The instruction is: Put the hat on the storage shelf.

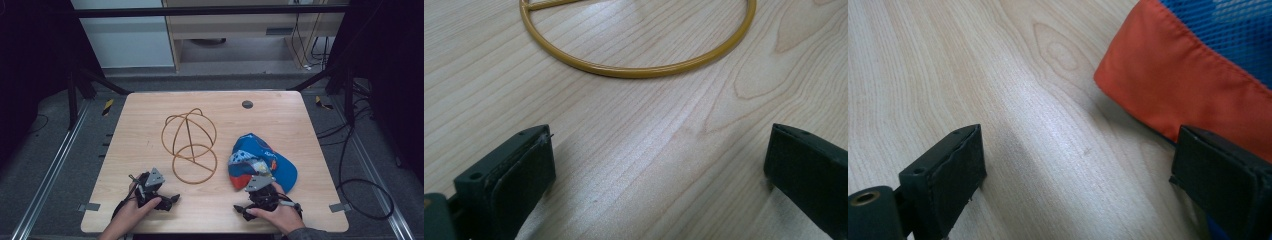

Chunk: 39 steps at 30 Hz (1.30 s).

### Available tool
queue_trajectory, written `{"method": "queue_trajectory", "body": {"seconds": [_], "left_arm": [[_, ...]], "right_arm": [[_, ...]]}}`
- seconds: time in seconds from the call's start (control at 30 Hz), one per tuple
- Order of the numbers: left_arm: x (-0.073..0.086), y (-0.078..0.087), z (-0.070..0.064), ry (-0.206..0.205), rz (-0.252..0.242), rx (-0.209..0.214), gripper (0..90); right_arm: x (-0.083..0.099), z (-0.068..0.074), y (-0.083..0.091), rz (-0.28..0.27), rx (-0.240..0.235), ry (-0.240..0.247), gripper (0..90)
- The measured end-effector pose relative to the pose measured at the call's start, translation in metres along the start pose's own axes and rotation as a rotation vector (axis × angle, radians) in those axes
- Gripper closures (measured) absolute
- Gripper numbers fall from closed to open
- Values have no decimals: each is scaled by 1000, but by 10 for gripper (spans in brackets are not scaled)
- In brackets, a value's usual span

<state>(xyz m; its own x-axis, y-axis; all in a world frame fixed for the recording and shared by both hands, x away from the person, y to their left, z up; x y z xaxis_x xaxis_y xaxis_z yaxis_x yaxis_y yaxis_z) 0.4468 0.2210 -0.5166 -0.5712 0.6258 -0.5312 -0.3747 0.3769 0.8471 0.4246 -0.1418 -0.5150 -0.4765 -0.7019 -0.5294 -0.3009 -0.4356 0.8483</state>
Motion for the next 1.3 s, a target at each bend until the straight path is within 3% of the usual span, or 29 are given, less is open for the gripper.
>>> {"method": "queue_trajectory", "body": {"seconds": [0.17,0.37,0.57,0.7,1.03,1.3], "left_arm": [[0,0,0,3,-4,1,0],[0,0,0,2,-2,1,0],[0,0,0,2,-1,1,0],[0,0,0,2,-1,1,0],[0,0,0,1,-1,2,0],[0,0,0,2,0,0,0]], "right_arm": [[1,-5,17,-61,0,-42,90],[8,-17,42,-13,57,-53,119],[21,-39,63,-2,92,-121,161],[22,-49,69,30,106,-133,159],[7,-72,84,145,132,-132,201],[-9,-84,93,177,111,-123,259]]}}
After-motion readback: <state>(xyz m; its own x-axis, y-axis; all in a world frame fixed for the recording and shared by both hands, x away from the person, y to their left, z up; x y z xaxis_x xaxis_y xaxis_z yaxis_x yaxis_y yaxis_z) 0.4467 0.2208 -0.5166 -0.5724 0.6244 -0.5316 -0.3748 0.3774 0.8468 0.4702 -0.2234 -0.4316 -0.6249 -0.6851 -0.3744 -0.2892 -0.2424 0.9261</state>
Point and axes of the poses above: each handheld gripper's, and its own axes: y roughly backward along the jaws, x roughly out of its underside, z roughly to its left, the point moved 1 cm from there along -y, roughly forward along the jaws, and after that the axes turned 13 degrees about z, right-handed, at the moved point
